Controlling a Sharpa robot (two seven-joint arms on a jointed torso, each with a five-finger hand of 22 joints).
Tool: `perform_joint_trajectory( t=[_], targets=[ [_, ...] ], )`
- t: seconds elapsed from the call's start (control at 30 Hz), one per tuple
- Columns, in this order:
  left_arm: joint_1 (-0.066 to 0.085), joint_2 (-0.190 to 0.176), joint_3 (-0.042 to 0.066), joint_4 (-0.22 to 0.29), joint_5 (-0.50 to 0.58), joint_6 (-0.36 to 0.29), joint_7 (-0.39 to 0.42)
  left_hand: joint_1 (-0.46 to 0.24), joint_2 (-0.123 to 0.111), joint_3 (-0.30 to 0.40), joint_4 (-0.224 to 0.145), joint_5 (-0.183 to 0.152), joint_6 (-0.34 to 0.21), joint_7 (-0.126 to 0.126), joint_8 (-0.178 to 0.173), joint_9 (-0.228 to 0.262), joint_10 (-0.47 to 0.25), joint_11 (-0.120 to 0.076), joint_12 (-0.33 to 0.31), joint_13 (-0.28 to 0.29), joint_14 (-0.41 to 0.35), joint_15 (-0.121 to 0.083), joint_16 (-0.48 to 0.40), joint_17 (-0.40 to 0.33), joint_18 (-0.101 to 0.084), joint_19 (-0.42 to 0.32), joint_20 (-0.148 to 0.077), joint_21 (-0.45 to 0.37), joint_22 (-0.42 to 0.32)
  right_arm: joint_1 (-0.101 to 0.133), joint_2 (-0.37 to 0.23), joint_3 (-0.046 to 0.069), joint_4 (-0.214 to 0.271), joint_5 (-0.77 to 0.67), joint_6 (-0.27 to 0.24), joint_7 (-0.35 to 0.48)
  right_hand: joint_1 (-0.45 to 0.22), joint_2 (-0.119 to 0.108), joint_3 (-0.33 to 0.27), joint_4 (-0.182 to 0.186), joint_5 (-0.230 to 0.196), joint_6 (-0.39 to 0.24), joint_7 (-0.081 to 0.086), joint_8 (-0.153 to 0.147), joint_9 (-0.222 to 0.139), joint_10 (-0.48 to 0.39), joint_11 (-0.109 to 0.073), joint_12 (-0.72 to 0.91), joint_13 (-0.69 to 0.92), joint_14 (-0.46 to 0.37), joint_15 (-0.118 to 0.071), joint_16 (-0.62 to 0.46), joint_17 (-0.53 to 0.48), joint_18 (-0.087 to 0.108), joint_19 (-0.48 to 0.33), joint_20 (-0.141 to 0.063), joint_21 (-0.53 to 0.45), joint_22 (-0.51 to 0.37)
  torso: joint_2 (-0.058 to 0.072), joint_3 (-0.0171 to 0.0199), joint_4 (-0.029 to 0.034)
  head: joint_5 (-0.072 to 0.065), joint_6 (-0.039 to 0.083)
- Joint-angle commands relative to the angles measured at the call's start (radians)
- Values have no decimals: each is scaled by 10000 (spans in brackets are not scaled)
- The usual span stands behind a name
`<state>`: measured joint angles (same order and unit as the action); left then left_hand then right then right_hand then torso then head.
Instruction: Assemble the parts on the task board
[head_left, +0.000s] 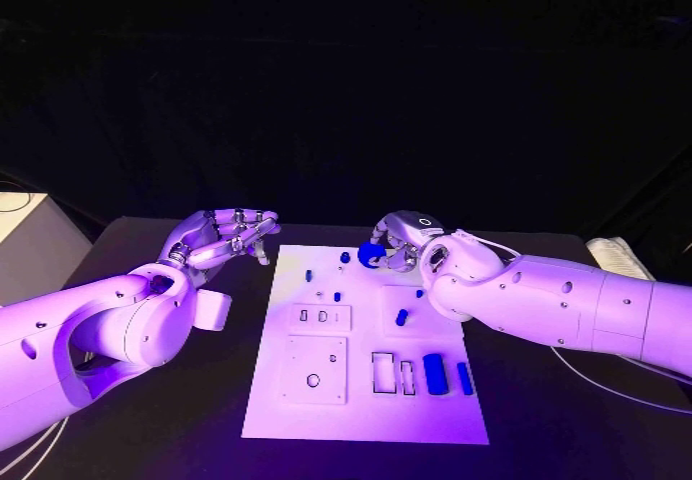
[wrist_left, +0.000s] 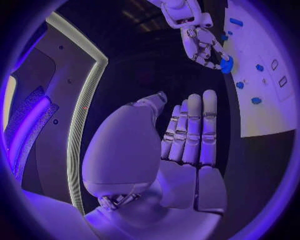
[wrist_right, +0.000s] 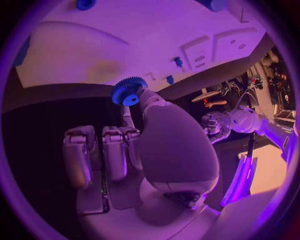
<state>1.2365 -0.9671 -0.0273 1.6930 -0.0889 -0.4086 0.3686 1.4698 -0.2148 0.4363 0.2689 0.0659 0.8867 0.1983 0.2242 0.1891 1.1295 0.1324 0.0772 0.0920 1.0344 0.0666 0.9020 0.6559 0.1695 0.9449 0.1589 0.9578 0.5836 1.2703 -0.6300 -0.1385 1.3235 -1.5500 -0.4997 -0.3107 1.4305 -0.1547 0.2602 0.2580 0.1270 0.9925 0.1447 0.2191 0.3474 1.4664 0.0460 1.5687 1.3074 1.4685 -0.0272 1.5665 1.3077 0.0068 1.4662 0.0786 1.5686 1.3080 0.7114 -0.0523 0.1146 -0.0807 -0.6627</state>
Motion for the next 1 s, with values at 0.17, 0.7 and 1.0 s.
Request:
perform_joint_trajectory(
  t=[0.17,0.7,1.0],
  targets=[
    [12,17,8,53,-7,185,30,-59,45,40,-6,-43,-31,29,-24,13,-12,26,-12,13,15,-27,36,-15,145,-53,16,43,13,-51,412,-112,143,-2474,-625,-479,36,-162,118,-34,67,331,-262,53,-15,1044,-59,21,2634,1020,-71,40,2619,-68,1046,-60,22,2628,9,-14,16,-17,-19],
    [13,71,8,39,-9,210,5,-46,46,59,-18,-47,-39,34,-27,18,-18,31,-12,14,10,-25,44,-24,145,-73,17,73,31,-335,1225,-259,-123,-4021,-433,-1291,66,-251,219,-90,69,347,-264,36,-35,1044,-63,21,2634,1023,-70,43,2631,-68,1046,-63,22,2628,19,-6,28,17,-50],
    [14,73,8,34,-10,210,-4,-52,42,56,-16,-49,-43,38,-29,18,-20,33,-13,14,10,-24,45,-25,145,-77,18,78,34,-412,1375,-295,-236,-4100,-124,-1359,-6,-302,262,-65,63,375,-262,32,-47,1044,-62,21,2634,1023,-64,43,2631,-68,1046,-61,22,2628,10,-8,10,74,-64]
  ],
)
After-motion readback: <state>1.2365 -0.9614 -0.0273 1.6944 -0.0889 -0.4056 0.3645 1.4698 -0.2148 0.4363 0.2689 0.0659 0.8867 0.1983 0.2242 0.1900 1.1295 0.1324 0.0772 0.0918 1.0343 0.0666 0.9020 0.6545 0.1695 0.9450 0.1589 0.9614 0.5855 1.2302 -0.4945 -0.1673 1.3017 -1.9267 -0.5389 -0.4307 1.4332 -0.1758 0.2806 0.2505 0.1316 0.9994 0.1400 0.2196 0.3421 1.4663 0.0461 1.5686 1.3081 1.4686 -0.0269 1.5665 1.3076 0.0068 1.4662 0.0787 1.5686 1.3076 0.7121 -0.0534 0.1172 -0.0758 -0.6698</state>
